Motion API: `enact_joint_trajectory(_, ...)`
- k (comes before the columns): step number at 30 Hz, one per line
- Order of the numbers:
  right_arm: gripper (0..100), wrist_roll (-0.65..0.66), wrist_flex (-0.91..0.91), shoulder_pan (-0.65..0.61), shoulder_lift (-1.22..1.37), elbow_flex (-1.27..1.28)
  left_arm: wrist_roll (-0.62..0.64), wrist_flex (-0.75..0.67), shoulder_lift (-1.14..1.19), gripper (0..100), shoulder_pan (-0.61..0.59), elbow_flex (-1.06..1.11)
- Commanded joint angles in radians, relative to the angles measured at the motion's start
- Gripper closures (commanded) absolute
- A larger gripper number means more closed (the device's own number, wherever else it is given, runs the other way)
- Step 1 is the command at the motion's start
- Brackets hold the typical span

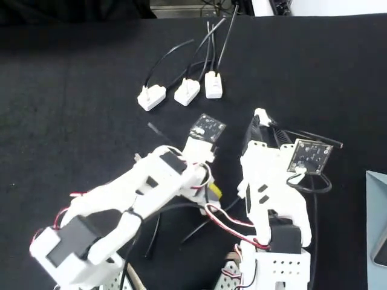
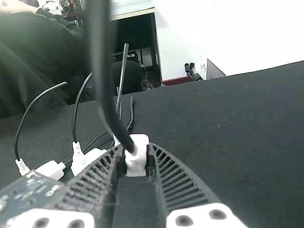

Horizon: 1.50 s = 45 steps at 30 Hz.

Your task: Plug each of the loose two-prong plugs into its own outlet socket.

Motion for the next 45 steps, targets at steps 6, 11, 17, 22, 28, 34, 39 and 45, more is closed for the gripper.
enact_joint_trajectory(6, 98.5, -0.005, -0.021, 0.005, -0.013, -0.058, -0.005, 0.009, 0.052, 66, 0.01, -0.025)
enact_joint_trajectory(11, 98.5, -0.005, -0.021, 0.005, -0.013, -0.056, -0.005, 0.055, 0.051, 68, 0.01, -0.024)
enact_joint_trajectory(17, 98.5, -0.005, -0.021, 0.005, -0.013, -0.054, -0.006, 0.106, 0.051, 88, 0.001, -0.07)
enact_joint_trajectory(22, 98.5, -0.005, -0.021, 0.005, -0.013, -0.053, -0.097, 0.189, 0.049, 93, -0.016, -0.134)
enact_joint_trajectory(28, 98.5, -0.005, -0.021, 0.005, -0.013, -0.053, -0.229, 0.367, 0.049, 95, -0.111, -0.28)
enact_joint_trajectory(34, 98.5, -0.005, -0.021, 0.005, -0.013, -0.053, -0.416, 0.4, 0.058, 94, -0.216, -0.325)
enact_joint_trajectory(39, 98.5, -0.005, -0.021, 0.005, -0.013, -0.053, -0.534, 0.445, 0.04, 80, -0.225, -0.335)
enact_joint_trajectory(45, 98.5, -0.003, -0.021, 0.003, -0.013, -0.051, -0.534, 0.456, -0.055, 72, -0.226, -0.341)
